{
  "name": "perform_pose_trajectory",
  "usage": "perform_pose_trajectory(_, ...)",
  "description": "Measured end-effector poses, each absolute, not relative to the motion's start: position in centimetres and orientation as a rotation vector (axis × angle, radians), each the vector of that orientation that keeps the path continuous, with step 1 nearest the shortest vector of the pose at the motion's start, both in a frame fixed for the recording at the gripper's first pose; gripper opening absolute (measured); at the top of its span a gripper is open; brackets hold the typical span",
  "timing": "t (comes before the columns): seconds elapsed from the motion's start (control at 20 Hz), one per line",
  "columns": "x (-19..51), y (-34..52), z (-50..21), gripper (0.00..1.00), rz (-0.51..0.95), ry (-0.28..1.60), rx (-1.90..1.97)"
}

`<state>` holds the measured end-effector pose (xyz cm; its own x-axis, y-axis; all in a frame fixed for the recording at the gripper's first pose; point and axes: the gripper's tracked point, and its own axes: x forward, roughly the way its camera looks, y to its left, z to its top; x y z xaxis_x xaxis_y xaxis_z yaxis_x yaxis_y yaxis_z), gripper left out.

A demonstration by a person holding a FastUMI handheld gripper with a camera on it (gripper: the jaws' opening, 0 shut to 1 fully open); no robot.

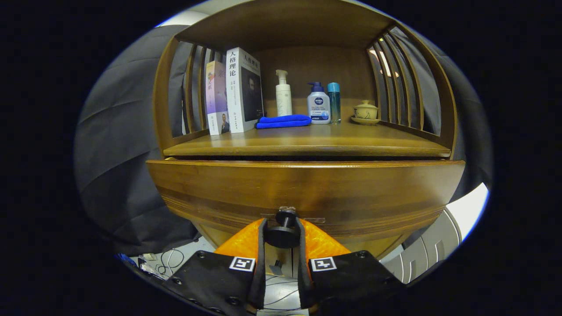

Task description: Pull open the drawer, take out the items inside it, and place them on the countertop above the cabinet.

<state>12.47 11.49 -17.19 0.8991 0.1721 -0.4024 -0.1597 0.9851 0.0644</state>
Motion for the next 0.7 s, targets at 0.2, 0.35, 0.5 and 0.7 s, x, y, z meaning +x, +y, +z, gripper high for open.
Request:
perform_pose_trajectory(0.2,10.0,11.6,-17.1,0.32,0.181,0.413,0.011)
perform_pose_trajectory(0.35,8.5,11.6,-17.0,0.32,0.193,0.411,0.004)
perform_pose_trajectory(0.5,7.1,11.3,-16.9,0.32,0.205,0.409,-0.003)
perform_pose_trajectory(0.7,5.8,11.2,-16.9,0.32,0.220,0.407,-0.010)
